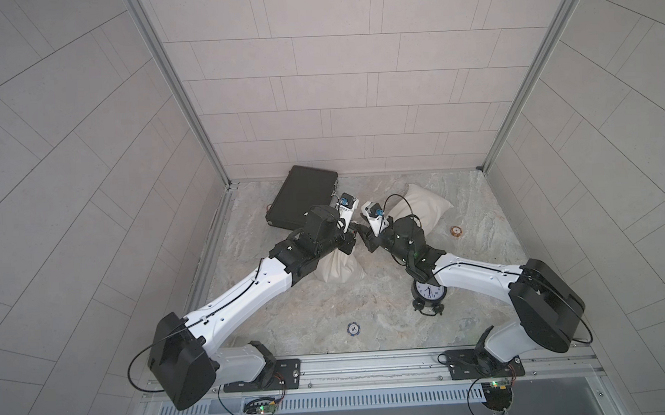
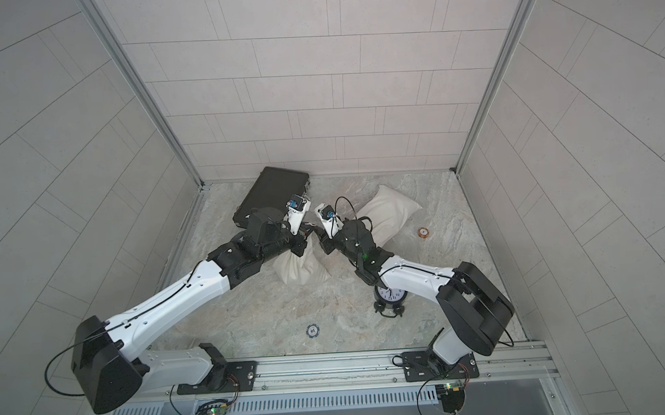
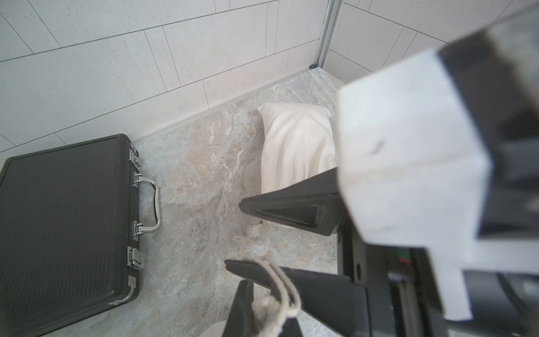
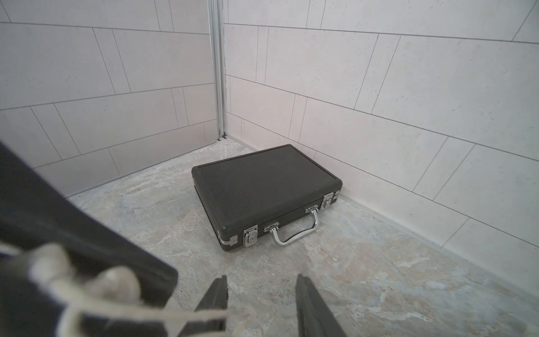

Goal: Close the soil bag
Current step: Frap the soil bag at the center of the board.

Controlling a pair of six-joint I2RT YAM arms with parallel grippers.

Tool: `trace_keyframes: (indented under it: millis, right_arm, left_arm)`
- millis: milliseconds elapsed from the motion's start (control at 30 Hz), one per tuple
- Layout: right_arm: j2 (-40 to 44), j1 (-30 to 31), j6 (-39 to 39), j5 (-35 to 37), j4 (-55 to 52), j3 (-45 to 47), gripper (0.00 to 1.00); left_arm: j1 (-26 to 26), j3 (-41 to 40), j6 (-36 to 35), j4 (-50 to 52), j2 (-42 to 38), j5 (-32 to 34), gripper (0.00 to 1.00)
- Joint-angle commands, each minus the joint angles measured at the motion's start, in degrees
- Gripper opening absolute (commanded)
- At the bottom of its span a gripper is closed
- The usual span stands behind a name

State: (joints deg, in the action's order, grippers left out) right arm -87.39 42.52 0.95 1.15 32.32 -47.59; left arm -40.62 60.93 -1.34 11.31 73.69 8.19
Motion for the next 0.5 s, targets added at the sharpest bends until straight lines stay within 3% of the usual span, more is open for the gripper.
trace_keyframes:
  millis: [0, 67, 100, 267, 467]
  right_arm:
    - [-0.2, 0.2, 0.1, 0.0, 5.8, -0.9, 0.25]
    - [0.9, 0.2, 0.1, 1.3, 6.0, -0.4, 0.04]
    - [1.9, 0.2, 0.2, 2.1, 5.7, -0.1, 0.0]
    - [8.3, 0.2, -0.2, 1.5, 3.3, 1.5, 0.0]
    - [12.0, 0.5, -0.4, -2.2, 0.4, 1.4, 0.0]
  left_arm:
    - [-0.5, 0.9, -0.1, -0.2, -0.8, -0.5, 0.0]
    - [-0.5, -0.1, 0.6, -0.3, -1.3, 2.2, 0.03]
    - [-0.5, -0.6, 1.2, -0.2, -1.6, 4.1, 0.06]
    - [-0.4, -4.2, 5.2, -1.8, -1.1, 13.0, 0.18]
    - [-0.3, -4.9, 7.7, -3.4, 1.2, 15.7, 0.27]
